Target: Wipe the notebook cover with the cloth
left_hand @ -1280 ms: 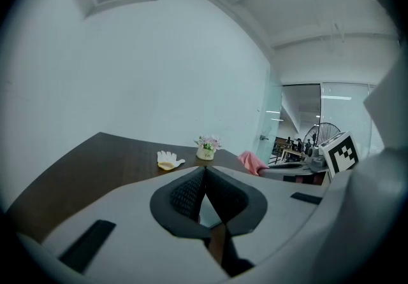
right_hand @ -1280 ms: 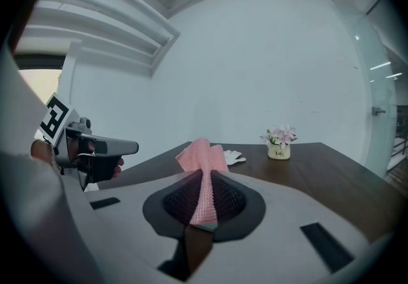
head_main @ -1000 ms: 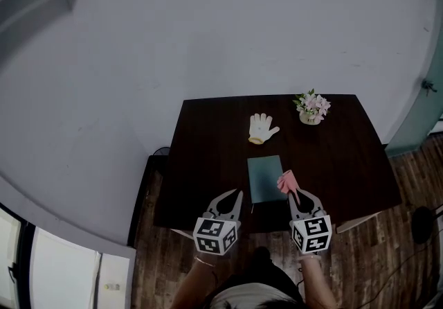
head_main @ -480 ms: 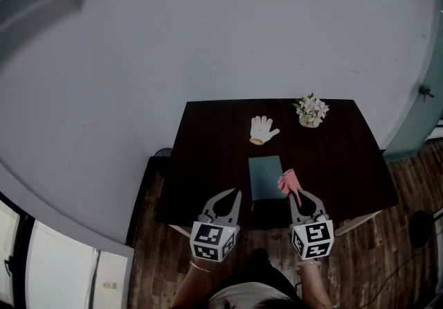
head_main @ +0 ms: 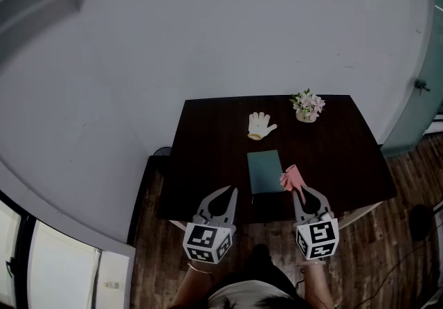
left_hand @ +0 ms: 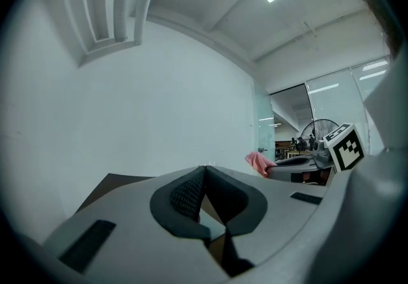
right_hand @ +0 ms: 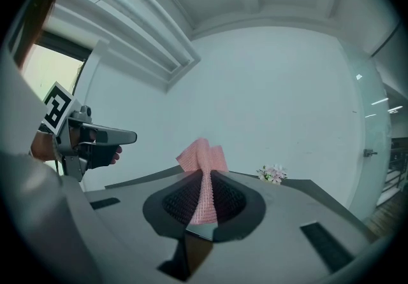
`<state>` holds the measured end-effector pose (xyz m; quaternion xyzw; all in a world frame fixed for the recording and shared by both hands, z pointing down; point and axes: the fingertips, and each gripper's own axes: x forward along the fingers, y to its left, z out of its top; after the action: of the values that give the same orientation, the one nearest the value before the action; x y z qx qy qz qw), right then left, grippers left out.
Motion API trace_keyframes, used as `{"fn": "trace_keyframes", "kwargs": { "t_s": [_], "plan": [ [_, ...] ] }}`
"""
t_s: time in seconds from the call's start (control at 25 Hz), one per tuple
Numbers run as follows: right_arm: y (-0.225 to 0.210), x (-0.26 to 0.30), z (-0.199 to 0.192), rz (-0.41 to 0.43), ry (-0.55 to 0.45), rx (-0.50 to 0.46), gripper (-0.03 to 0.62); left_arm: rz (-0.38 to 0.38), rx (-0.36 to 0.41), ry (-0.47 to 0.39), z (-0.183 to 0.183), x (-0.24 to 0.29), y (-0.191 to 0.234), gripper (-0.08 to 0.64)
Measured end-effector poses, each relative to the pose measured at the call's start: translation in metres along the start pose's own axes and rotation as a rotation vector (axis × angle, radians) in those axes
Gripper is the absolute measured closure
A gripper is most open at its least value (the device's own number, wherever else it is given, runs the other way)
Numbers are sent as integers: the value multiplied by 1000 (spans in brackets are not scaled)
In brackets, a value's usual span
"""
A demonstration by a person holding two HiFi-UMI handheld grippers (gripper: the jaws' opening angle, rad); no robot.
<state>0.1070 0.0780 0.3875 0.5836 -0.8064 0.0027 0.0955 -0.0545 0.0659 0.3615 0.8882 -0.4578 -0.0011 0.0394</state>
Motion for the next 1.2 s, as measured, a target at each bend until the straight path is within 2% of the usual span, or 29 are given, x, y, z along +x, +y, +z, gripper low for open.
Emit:
{"fn": "trace_keyframes", "kwargs": {
  "t_s": [0.6, 1.2],
  "plan": [
    [4, -15, 7, -23, -27, -3, 555, -17, 2, -22, 7, -16, -9, 541],
    [-6, 0, 13, -18, -29, 10, 555, -55, -5, -29, 13, 11, -11, 540]
  ]
}}
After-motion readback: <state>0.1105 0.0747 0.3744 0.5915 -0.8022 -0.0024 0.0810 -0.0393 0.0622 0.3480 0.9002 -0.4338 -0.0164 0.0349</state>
